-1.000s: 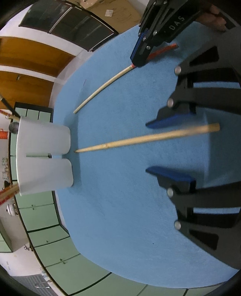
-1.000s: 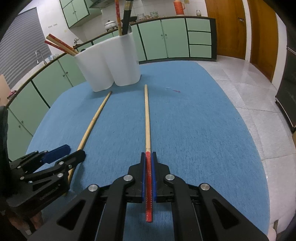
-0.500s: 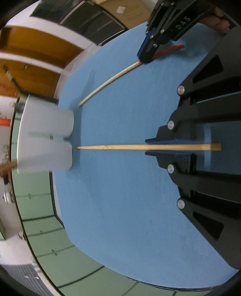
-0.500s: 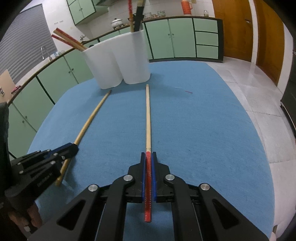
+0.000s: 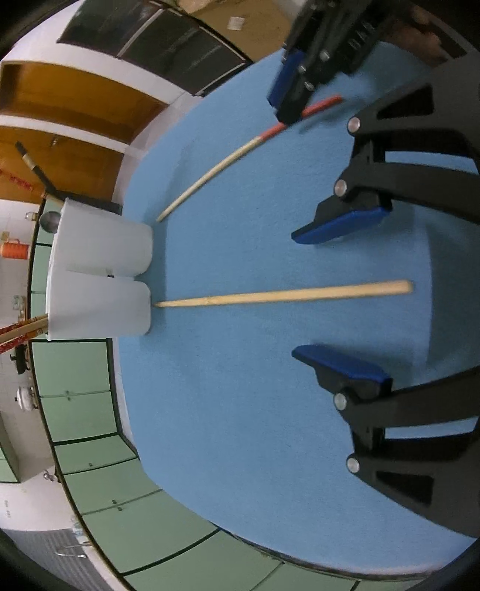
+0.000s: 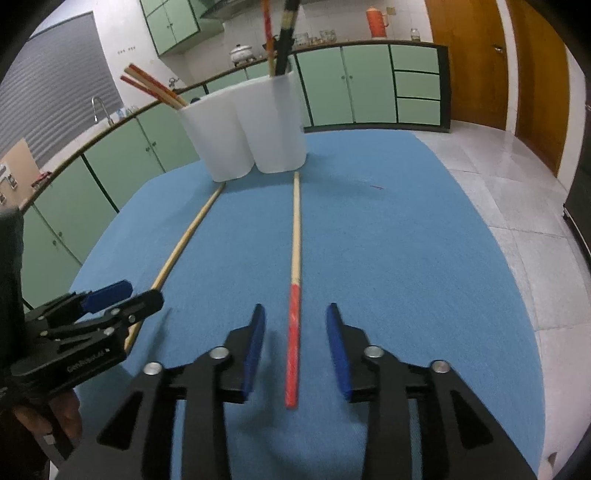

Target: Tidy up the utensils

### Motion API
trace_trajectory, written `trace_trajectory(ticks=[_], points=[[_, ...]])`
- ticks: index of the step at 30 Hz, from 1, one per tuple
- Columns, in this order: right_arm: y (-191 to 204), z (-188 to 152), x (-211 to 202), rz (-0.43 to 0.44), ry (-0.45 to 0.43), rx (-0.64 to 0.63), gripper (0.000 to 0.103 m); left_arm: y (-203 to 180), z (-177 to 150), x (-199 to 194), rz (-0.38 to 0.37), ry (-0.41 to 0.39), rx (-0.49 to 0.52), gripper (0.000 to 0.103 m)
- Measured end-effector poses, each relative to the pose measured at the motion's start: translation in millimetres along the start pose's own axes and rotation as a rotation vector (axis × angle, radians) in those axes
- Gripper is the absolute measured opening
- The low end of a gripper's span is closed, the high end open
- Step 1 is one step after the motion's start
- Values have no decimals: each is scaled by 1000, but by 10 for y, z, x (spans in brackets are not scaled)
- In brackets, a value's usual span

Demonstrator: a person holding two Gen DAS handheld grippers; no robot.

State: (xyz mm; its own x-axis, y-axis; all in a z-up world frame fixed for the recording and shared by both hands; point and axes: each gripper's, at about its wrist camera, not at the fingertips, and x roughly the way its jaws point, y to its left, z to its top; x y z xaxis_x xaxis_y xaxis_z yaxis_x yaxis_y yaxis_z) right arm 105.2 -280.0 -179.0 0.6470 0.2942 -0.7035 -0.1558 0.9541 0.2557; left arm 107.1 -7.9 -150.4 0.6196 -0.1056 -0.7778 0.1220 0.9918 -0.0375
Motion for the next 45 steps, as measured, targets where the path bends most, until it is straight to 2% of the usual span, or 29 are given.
trace_trajectory(ticks=[1, 3, 6, 15, 16, 21, 27, 28, 32, 33, 34, 35, 43, 45], points=[[-17, -21, -33, 3, -5, 4, 45, 11, -44, -15, 3, 4, 3, 64], [-45, -68, -94, 11, -7, 4, 59, 36, -142, -50, 3, 13, 6, 72], [-40, -136, -138, 18, 9, -22, 66, 55, -226, -87, 11, 25, 21, 78], [47, -249, -183, 10, 40, -75, 68, 111, -346, -196, 26, 49, 14, 90], [52, -264, -189, 9, 40, -79, 69, 111, -359, -196, 26, 53, 14, 90], [92, -282, -173, 19, 50, -87, 90, 118, -371, -178, 35, 57, 10, 94], [100, -276, -164, 16, 49, -72, 90, 122, -353, -155, 42, 59, 2, 94], [94, -277, -166, 16, 48, -67, 89, 123, -350, -155, 44, 59, -1, 94], [58, -256, -170, -17, 44, -59, 66, 134, -333, -159, 33, 52, -23, 94], [48, -246, -171, -22, 44, -57, 58, 130, -330, -161, 31, 50, -25, 90], [38, -243, -173, -24, 44, -53, 54, 124, -326, -161, 31, 47, -25, 88], [30, -243, -173, -26, 45, -49, 49, 114, -324, -163, 33, 45, -22, 80], [86, -265, -154, -30, 50, -75, 29, 42, -308, -161, 17, 34, -12, 65], [99, -262, -140, -32, 50, -77, 21, 33, -306, -160, 18, 29, -12, 58]])
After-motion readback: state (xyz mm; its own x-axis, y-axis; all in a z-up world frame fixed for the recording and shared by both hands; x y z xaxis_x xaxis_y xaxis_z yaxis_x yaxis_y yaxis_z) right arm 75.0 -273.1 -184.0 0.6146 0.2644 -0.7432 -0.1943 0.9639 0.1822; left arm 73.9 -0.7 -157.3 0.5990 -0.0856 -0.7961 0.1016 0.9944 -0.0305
